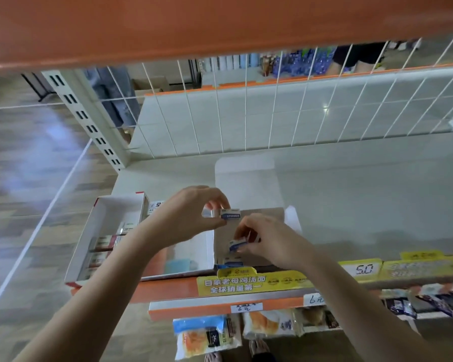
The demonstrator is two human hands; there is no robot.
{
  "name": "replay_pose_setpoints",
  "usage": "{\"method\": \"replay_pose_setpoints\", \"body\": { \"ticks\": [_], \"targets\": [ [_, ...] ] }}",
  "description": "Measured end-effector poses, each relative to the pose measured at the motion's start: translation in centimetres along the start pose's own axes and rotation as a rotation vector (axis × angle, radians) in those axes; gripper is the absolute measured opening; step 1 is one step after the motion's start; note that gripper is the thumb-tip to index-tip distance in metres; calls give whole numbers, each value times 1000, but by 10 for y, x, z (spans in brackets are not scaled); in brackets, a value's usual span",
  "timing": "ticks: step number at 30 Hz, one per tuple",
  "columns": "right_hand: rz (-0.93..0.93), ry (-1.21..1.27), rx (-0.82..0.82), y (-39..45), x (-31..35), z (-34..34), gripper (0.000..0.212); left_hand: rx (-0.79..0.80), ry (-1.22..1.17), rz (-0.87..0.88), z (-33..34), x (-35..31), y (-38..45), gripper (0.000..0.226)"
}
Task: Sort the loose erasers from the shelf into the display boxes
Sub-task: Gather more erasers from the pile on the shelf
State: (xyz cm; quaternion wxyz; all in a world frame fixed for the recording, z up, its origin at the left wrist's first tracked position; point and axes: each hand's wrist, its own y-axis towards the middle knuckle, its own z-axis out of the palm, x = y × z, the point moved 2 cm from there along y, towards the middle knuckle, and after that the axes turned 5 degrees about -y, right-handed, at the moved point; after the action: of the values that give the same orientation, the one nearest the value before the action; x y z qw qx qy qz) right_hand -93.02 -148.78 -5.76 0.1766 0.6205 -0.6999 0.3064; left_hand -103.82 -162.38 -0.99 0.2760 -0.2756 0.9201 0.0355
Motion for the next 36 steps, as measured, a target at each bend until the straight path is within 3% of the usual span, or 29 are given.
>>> {"method": "replay_pose_setpoints", "body": {
  "ticks": [23,36],
  "targets": [
    [-13,2,132,12,1,10,19,70,76,-6,0,1,10,23],
    [-13,-67,95,15,8,12,17,70,102,13,-3,4,9,24]
  ]
}}
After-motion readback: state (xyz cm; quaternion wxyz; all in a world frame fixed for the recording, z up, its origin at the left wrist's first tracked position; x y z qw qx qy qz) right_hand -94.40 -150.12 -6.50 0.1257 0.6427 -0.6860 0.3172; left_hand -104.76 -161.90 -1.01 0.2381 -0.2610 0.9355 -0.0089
